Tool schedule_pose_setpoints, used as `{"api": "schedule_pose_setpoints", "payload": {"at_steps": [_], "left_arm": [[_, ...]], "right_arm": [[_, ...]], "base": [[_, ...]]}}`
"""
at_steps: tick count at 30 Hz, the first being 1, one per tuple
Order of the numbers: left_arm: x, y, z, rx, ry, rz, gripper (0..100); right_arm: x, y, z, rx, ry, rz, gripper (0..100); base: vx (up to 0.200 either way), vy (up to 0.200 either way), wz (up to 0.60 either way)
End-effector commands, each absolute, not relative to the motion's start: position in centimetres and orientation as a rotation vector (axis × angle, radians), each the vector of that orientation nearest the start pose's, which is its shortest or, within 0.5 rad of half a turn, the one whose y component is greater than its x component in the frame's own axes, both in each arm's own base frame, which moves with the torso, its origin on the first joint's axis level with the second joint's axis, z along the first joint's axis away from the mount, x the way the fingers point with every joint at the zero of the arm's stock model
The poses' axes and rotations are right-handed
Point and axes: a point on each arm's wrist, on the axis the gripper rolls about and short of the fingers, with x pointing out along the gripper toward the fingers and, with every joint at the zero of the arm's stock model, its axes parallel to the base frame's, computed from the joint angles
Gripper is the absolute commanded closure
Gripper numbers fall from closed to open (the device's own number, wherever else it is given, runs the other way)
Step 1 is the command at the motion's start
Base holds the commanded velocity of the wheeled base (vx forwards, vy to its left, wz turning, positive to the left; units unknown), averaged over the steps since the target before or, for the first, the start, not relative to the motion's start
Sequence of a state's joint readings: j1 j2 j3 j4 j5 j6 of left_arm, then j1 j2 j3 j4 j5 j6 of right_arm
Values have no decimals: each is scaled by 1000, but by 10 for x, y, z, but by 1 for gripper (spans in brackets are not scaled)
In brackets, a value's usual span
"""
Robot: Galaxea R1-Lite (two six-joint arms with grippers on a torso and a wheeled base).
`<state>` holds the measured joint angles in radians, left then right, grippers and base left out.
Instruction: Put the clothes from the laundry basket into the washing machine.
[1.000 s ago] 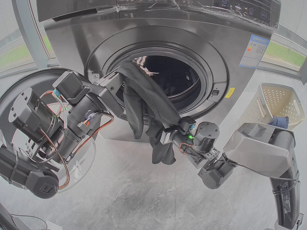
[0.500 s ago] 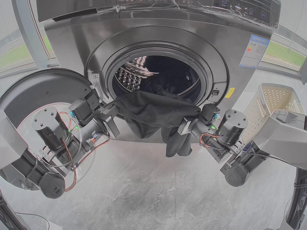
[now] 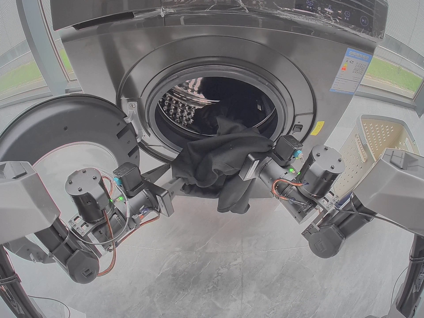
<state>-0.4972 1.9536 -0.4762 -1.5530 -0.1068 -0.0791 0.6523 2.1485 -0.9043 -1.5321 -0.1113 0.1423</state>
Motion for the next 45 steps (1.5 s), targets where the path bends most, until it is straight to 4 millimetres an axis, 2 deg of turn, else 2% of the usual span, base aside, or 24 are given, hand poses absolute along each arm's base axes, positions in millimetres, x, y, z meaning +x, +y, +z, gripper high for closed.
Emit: {"api": "schedule_pose_setpoints", "payload": {"at_steps": [1, 9, 10, 16, 21, 24, 26, 28, 31, 39, 45], "left_arm": [[261, -146, 107, -75, 6, -615, 0], [236, -142, 80, 24, 129, -732, 0], [229, -140, 72, 52, 170, -763, 0], [215, -142, 61, 98, 220, -835, 0], [215, -144, 68, 96, 188, -846, 0], [209, -142, 94, 69, 80, -890, 0], [210, -143, 101, 65, 49, -893, 0], [220, -152, 113, 56, -22, -890, 0], [237, -166, 111, 47, -43, -894, 0], [269, -204, 90, 51, -56, -913, 0], [289, -216, 69, 57, -36, -908, 0]], "right_arm": [[311, 235, 140, 248, -235, 557, 100], [313, 236, 144, 257, -249, 555, 100], [314, 236, 143, 257, -249, 555, 100], [316, 237, 139, 255, -242, 552, 100], [316, 238, 135, 252, -230, 554, 100], [315, 238, 136, 252, -231, 554, 100], [315, 238, 136, 252, -231, 554, 100], [315, 238, 137, 253, -234, 554, 100], [314, 239, 136, 252, -229, 557, 100], [310, 244, 141, 252, -231, 571, 100], [307, 247, 141, 254, -230, 584, 100]], "base": [[0, 0, 0], [0, 0, 0], [0, 0, 0], [0, 0, 0], [0, 0, 0], [0, 0, 0], [0, 0, 0], [0, 0, 0], [0, 0, 0], [0, 0, 0], [0, 0, 0]]}}
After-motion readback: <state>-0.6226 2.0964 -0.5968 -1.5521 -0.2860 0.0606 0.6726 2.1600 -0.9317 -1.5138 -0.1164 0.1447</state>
